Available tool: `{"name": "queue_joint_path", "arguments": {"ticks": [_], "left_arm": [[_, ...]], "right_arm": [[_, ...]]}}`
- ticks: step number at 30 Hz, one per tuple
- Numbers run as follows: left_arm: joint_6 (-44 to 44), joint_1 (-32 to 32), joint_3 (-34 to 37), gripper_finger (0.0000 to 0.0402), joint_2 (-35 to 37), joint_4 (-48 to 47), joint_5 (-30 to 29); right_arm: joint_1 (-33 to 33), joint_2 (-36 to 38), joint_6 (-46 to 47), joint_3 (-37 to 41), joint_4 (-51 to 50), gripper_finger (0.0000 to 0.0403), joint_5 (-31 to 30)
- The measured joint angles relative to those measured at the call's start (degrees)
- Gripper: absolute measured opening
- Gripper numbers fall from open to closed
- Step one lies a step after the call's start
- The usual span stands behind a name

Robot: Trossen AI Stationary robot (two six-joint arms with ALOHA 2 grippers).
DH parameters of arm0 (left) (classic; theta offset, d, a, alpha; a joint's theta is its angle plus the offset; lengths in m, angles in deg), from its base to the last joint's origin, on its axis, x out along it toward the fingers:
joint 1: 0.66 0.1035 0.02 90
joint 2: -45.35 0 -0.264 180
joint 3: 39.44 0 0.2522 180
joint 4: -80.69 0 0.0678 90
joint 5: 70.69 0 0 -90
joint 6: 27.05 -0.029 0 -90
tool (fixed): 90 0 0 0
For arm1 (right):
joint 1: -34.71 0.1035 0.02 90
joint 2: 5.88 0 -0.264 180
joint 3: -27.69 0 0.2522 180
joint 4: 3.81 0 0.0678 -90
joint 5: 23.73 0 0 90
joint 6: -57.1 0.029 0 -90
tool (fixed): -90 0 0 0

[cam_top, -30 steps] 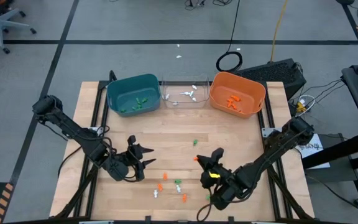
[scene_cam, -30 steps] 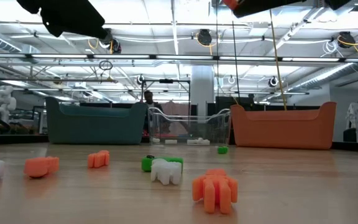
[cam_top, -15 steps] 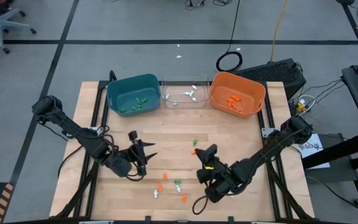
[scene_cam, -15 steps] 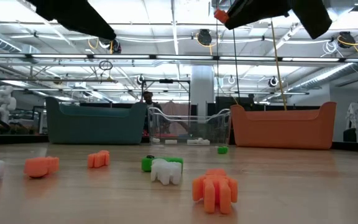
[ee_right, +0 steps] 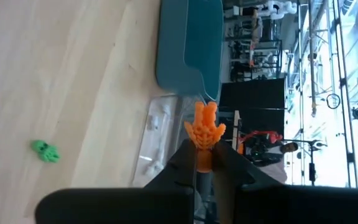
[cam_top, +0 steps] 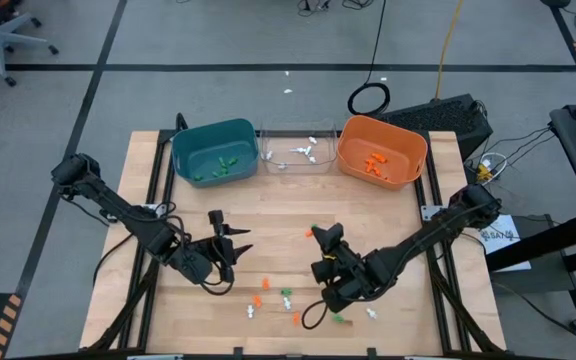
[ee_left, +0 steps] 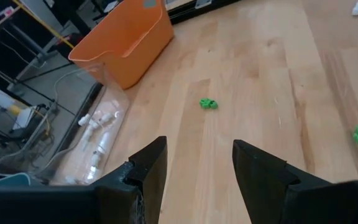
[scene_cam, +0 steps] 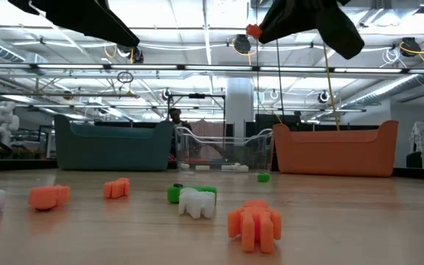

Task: Sort Halloween decoration
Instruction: Put the orange skeleton toy into the orange bin

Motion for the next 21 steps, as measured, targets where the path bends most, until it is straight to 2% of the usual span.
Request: {"name": "queue_joint_path", "arguments": {"ticks": [11, 21], "left_arm": [[-1.3, 1.9, 0.0, 0.0180, 0.0, 0.0, 0.0], [-1.1, 2.4, 0.0, 0.0180, 0.0, 0.0, 0.0]], "right_arm": [[-0.9, 0.0, -1.6, 0.0, 0.0, 0.0008, 0.1], [-1.3, 0.0, 5.2, 0.0, -0.2, 0.0008, 0.1]]}}
